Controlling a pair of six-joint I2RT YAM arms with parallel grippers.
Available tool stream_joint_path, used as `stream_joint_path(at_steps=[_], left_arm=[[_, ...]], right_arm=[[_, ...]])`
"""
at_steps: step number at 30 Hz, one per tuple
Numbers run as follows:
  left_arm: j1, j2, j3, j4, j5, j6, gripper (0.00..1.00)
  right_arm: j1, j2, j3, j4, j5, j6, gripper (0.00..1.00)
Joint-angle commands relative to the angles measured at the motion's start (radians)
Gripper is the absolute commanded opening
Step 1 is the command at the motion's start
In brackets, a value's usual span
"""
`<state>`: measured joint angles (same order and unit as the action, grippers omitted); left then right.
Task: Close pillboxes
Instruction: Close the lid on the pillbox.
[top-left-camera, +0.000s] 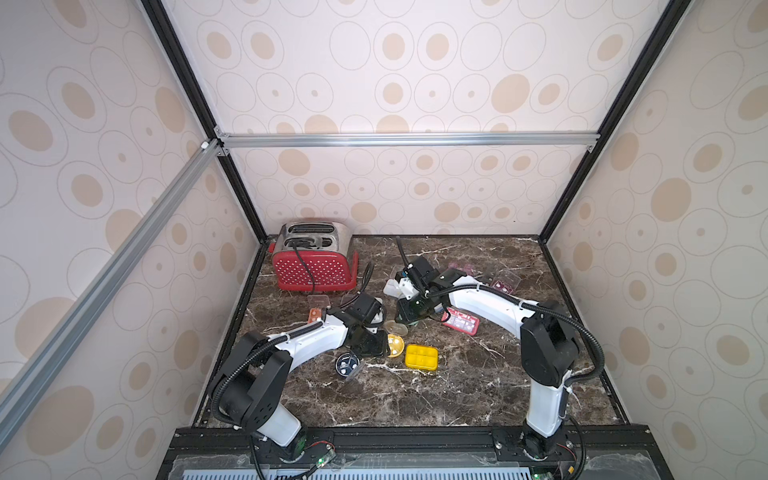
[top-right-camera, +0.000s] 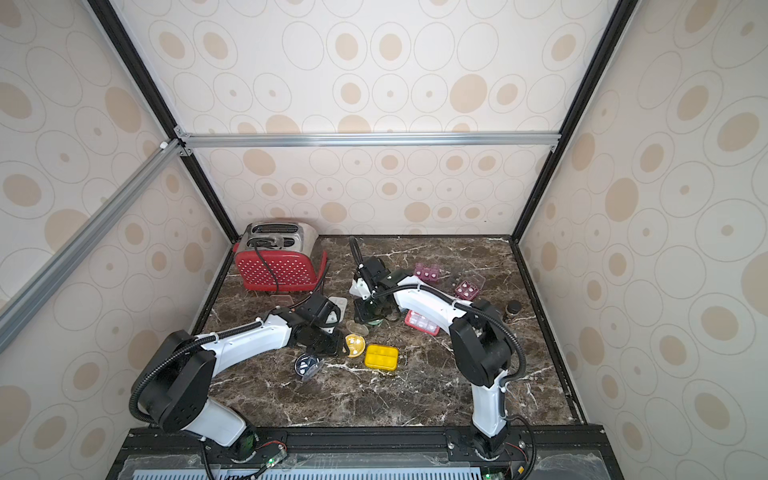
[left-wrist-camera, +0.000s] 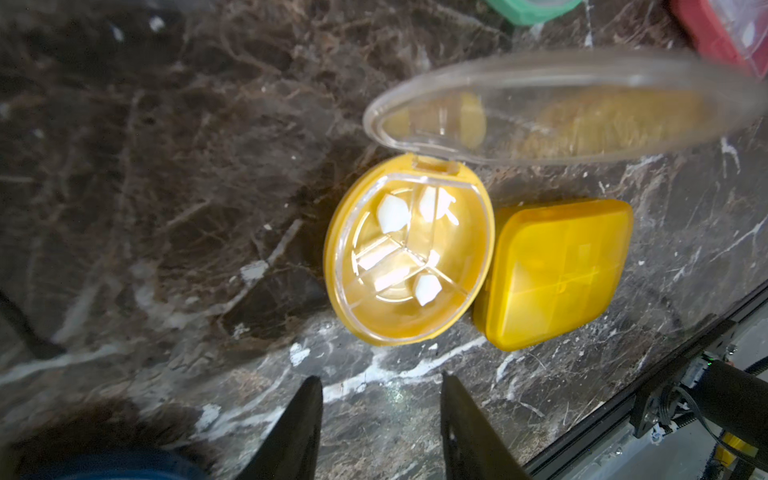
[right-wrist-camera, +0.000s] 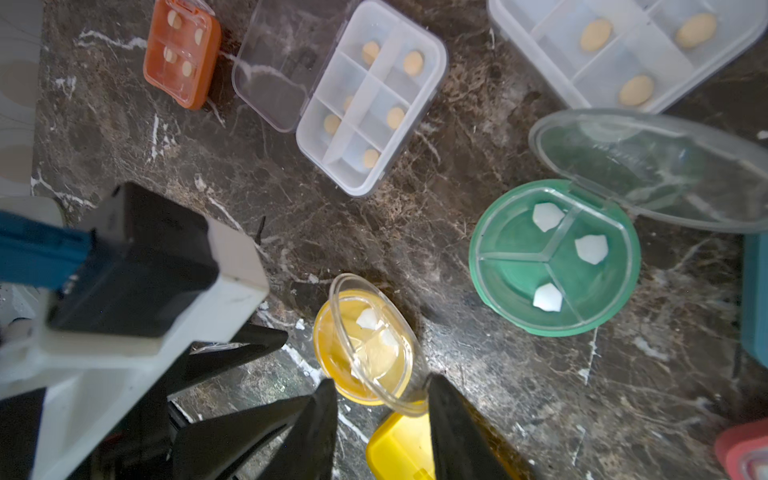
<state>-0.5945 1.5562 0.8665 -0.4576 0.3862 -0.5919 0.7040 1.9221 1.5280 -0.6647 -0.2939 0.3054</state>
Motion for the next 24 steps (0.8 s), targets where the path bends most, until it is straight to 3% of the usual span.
stream_joint_path(at_steps=[1,7,24], left_arm=[[0.004,0.008,-0.009,0.025,0.013,-0.019,0.43],[0.004,0.028,-0.017,0.08,0.037,-0.036,0.4],[0.004,0.083,-0.004,0.085,0.011,-0.026,0.35]], right_arm=[[0.002,0.021,0.04,-0.024,-0.026,-0.018,0.38],[0.003,0.025,0.04,-0.023,-0.013,-0.021,0.3],[0.009,0.045,0.032,-0.013,-0.047,-0.028,0.25]])
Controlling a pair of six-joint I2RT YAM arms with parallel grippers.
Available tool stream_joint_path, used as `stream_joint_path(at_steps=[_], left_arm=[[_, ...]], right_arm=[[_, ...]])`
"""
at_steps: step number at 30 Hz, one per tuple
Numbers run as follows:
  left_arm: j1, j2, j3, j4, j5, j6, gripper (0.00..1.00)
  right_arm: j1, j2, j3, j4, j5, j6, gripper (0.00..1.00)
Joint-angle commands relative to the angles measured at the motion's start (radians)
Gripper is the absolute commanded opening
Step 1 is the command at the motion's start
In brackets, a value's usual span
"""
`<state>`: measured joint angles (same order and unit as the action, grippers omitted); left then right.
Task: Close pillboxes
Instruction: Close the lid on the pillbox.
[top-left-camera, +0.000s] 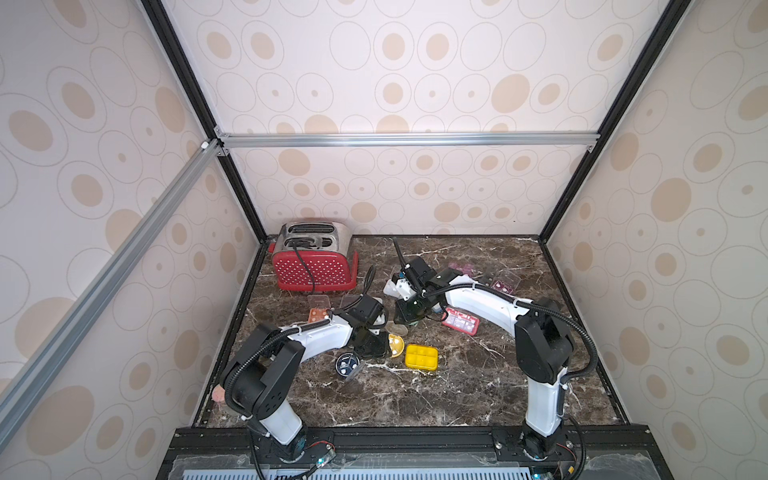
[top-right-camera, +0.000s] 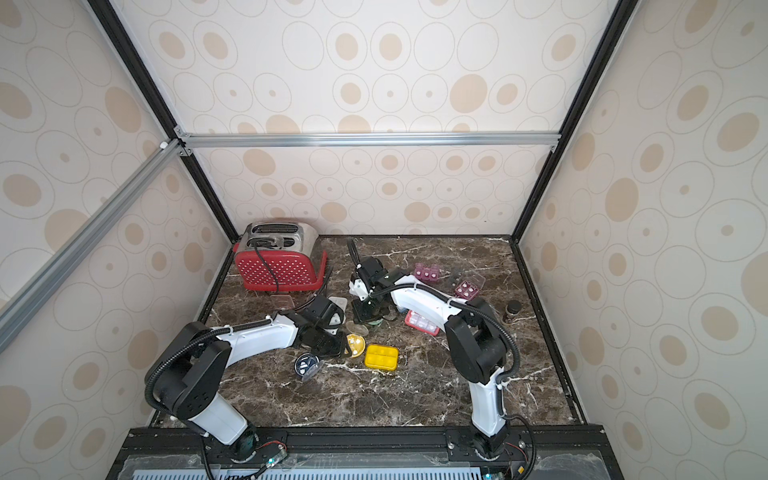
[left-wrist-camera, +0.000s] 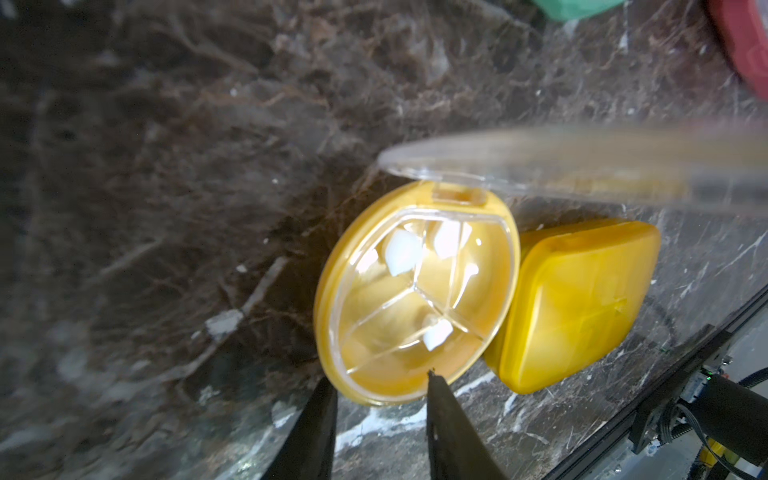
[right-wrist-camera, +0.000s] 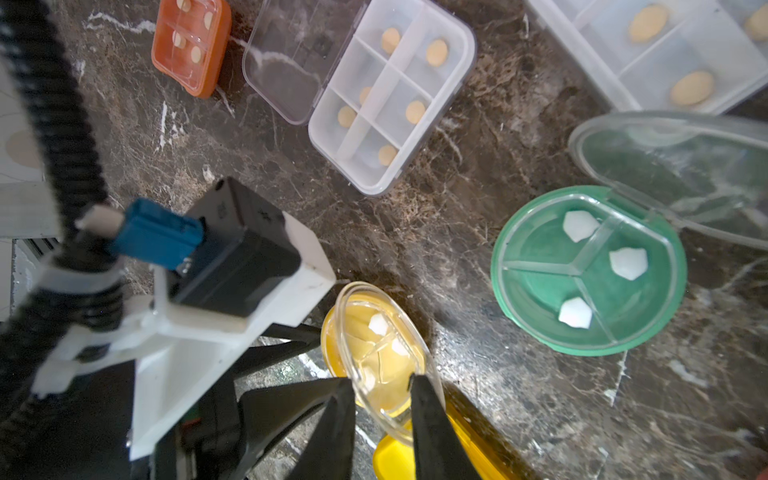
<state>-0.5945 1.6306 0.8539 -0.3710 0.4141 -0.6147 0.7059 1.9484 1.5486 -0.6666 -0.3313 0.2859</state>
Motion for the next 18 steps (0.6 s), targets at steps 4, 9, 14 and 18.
stream_joint_path(at_steps=[4,9,14,18], left_arm=[[0.005,0.016,0.012,0.001,-0.017,-0.003,0.35],[0.004,0.029,0.02,0.003,-0.015,0.0,0.35],[0.005,0.043,0.026,0.015,-0.015,-0.005,0.34],[0.005,0.052,0.033,0.021,-0.012,-0.008,0.34]], right_arm=[[0.007,0.014,0.007,-0.008,-0.011,-0.007,0.22],[0.009,0.012,-0.001,-0.007,-0.015,-0.007,0.19],[0.012,0.009,-0.016,0.007,-0.038,-0.002,0.16],[0.015,0.003,-0.023,0.01,-0.044,0.0,0.13]])
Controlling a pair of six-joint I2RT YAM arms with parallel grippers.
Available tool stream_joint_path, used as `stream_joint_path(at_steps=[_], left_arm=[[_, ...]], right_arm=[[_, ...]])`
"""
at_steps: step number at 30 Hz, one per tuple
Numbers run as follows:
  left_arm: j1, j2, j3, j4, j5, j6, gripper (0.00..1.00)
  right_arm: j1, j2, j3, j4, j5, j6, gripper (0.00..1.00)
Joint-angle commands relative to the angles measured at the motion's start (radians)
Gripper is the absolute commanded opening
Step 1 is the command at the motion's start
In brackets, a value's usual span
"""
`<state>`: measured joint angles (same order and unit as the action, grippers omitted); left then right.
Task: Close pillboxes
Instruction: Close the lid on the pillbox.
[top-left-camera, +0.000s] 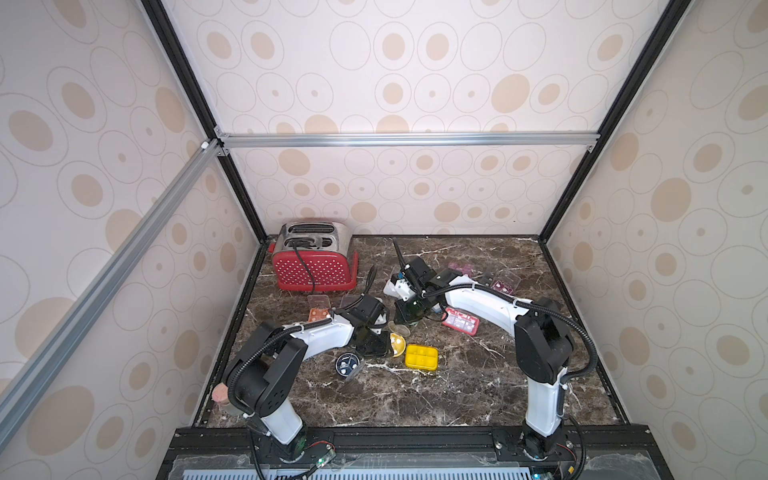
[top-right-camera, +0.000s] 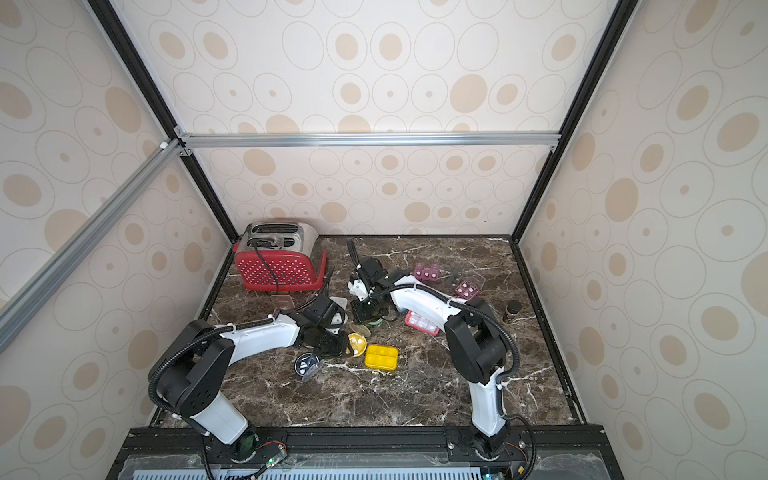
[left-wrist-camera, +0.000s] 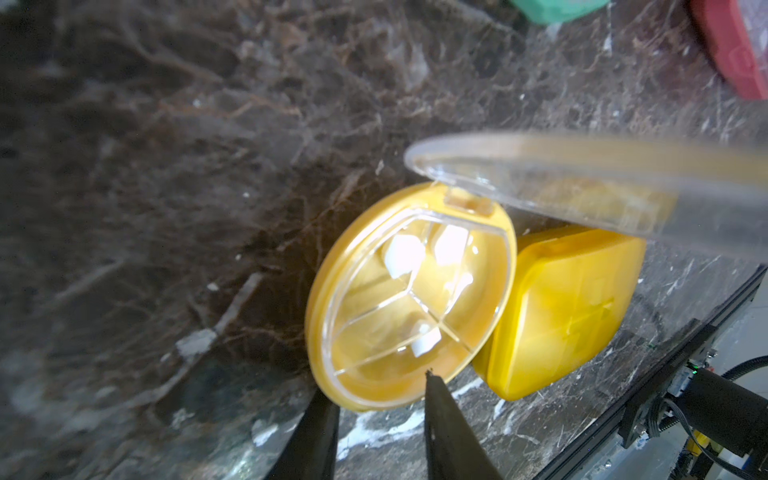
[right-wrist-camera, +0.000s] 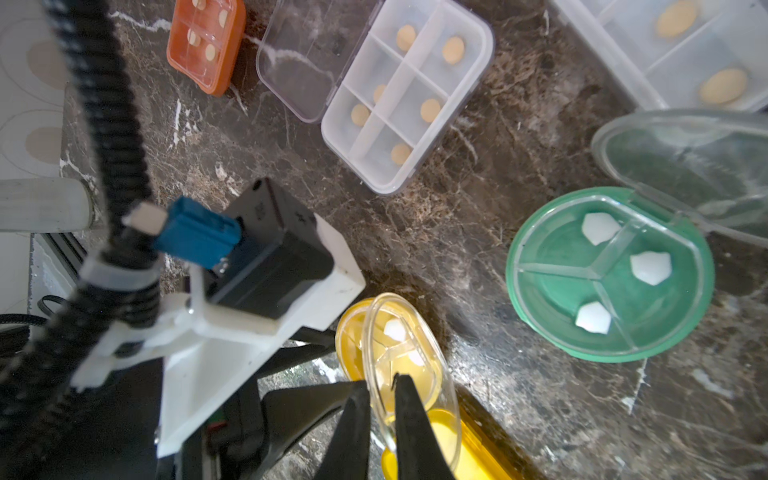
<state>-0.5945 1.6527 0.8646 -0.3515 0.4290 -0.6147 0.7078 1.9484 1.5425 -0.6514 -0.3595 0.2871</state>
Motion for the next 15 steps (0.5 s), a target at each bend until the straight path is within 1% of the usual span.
stream_joint_path(at_steps=[1,6,9,13,15], left_arm=[[0.004,0.031,0.025,0.001,-0.027,-0.009,0.34],[0.004,0.032,0.038,-0.003,-0.026,-0.011,0.33],[0.004,0.032,0.042,-0.004,-0.027,-0.013,0.33],[0.005,0.03,0.042,-0.004,-0.03,-0.014,0.33],[0.004,0.021,0.04,-0.008,-0.05,-0.017,0.33]], right_arm=[[0.013,0.001,-0.022,-0.002,-0.023,0.001,0.13],[0.021,-0.005,-0.043,0.02,-0.045,0.014,0.1],[0.022,-0.003,-0.056,0.026,-0.055,0.018,0.1],[0.021,-0.003,-0.076,0.045,-0.109,0.021,0.1],[0.022,0.005,-0.075,0.048,-0.12,0.029,0.11]])
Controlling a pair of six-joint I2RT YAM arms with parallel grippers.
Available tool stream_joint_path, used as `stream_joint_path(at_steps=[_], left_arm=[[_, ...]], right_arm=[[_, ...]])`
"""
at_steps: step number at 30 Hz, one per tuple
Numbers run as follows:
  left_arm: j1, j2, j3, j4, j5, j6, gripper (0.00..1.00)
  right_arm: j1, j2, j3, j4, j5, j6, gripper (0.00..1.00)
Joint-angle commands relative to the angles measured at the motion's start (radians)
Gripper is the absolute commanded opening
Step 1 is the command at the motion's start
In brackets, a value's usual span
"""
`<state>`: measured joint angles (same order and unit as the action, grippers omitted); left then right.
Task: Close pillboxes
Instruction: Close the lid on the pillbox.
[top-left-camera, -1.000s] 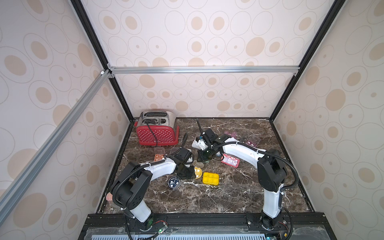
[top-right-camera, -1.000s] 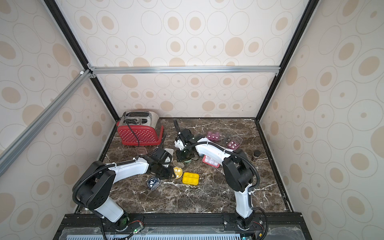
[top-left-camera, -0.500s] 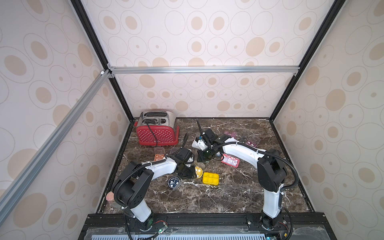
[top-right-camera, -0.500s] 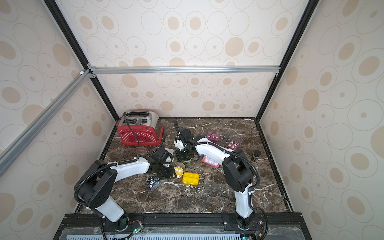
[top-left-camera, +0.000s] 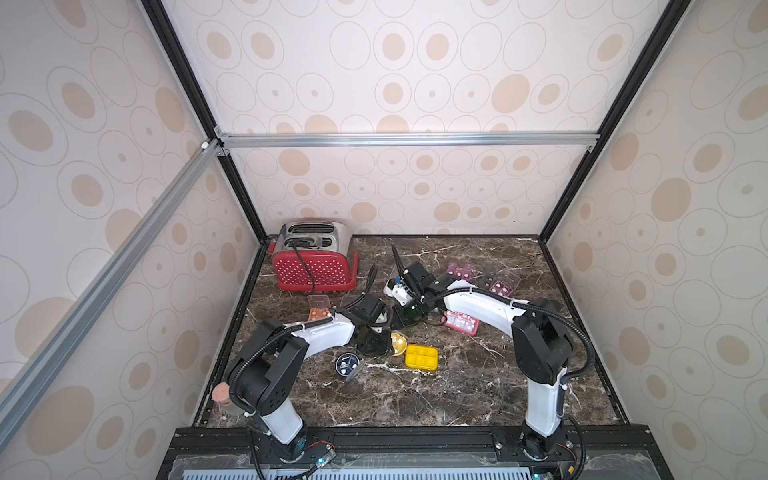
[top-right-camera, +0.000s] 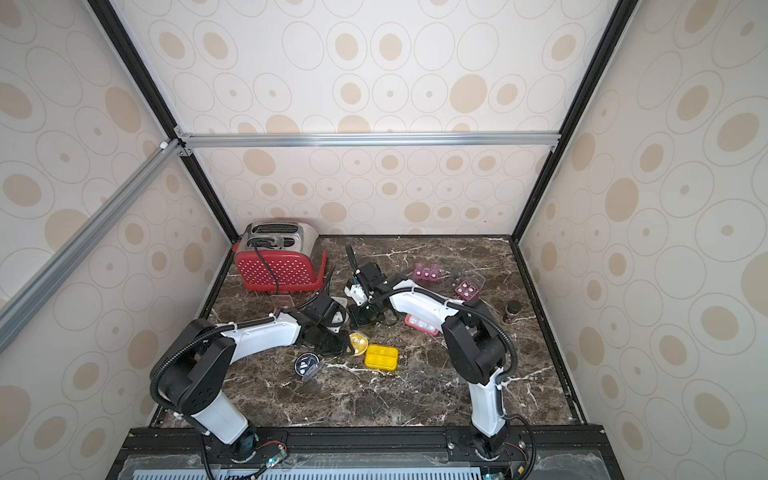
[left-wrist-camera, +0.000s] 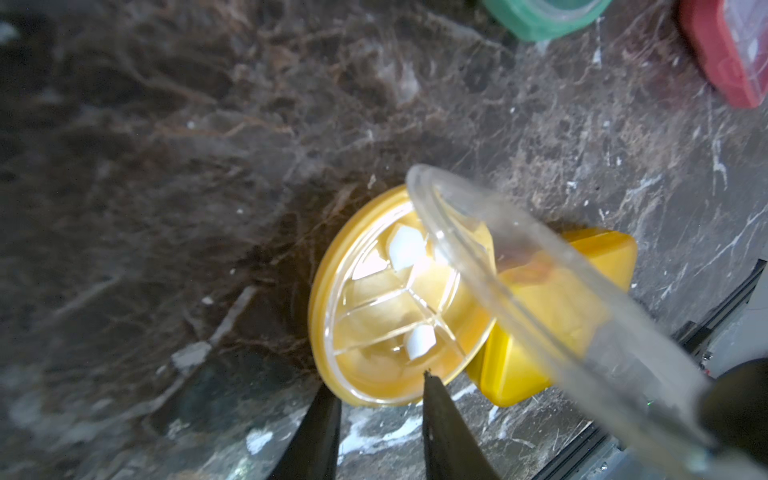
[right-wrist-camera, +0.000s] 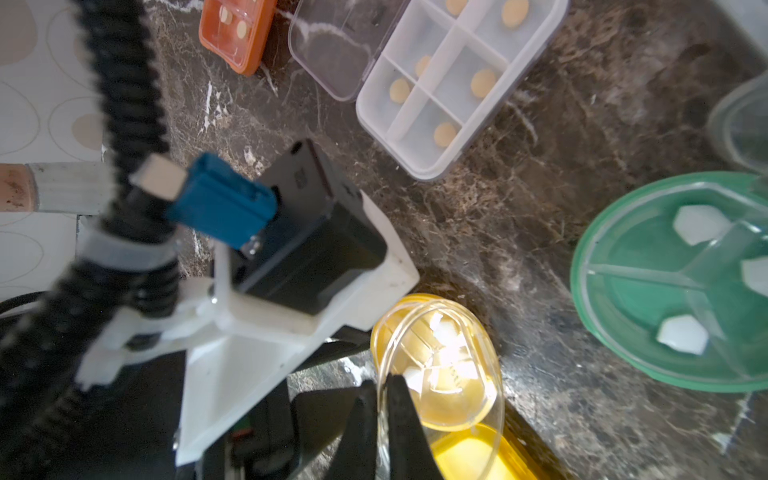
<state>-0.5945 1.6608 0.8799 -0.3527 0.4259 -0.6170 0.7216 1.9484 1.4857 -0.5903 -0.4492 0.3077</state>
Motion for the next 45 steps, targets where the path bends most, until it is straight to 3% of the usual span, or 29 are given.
stream_joint_path(at_steps=[1,13,17,20,29,34,45], left_arm=[[0.004,0.006,0.023,-0.011,-0.055,-0.017,0.33],[0.004,-0.139,0.004,-0.1,-0.092,0.014,0.33],[0.004,-0.184,0.018,-0.132,-0.1,0.026,0.35],[0.004,-0.207,0.022,-0.137,-0.124,0.028,0.36],[0.004,-0.275,0.037,-0.07,-0.23,-0.019,0.66],[0.005,-0.238,0.073,-0.037,-0.217,-0.022,0.71],[0.004,-0.094,0.117,-0.028,-0.25,0.014,0.72]], right_arm=[[0.006,0.011,-0.016,-0.014,-0.034,0.01,0.11],[-0.002,-0.003,0.074,-0.072,0.003,0.013,0.17],[-0.023,-0.046,0.041,-0.059,0.02,0.028,0.32],[-0.042,-0.07,0.005,-0.046,0.007,0.043,0.37],[-0.055,-0.085,-0.06,-0.059,0.027,0.052,0.49],[-0.054,-0.068,-0.092,-0.045,0.008,0.067,0.49],[-0.035,-0.031,-0.103,-0.05,0.005,0.073,0.49]])
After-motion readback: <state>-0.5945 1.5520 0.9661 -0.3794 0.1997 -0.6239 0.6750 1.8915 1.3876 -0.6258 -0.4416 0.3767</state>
